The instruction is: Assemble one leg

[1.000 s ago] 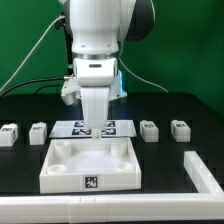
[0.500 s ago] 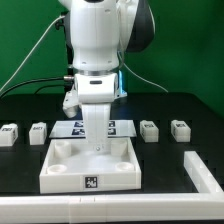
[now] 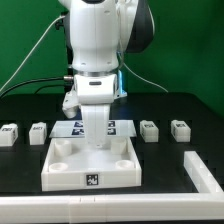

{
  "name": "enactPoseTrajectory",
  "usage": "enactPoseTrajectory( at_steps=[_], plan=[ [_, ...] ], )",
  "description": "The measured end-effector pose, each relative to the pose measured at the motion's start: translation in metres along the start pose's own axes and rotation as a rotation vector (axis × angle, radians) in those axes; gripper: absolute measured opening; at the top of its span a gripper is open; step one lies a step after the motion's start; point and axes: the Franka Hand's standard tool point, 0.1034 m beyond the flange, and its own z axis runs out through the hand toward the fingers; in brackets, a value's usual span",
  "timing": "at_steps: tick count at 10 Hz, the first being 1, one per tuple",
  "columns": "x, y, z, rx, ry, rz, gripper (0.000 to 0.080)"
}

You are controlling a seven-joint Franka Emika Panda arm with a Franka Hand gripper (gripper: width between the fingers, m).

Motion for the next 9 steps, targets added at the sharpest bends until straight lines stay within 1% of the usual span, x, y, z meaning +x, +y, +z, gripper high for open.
enactPoseTrajectory(
  at_steps=[1, 2, 6, 7, 9],
  plan=[
    [0.0, 0.001, -0.001, -0.006, 0.0, 0.0, 0.0095],
    [0.0, 0.002, -0.001, -0.01, 0.0, 0.0, 0.0065],
    [0.001, 0.003, -0.001, -0.014, 0.001, 0.003, 0.0065],
    [0.012, 0.009, -0.001, -0.018, 0.006, 0.015, 0.0065],
    [0.037, 0.027, -0.003, -0.039, 0.02, 0.012, 0.0065]
  ],
)
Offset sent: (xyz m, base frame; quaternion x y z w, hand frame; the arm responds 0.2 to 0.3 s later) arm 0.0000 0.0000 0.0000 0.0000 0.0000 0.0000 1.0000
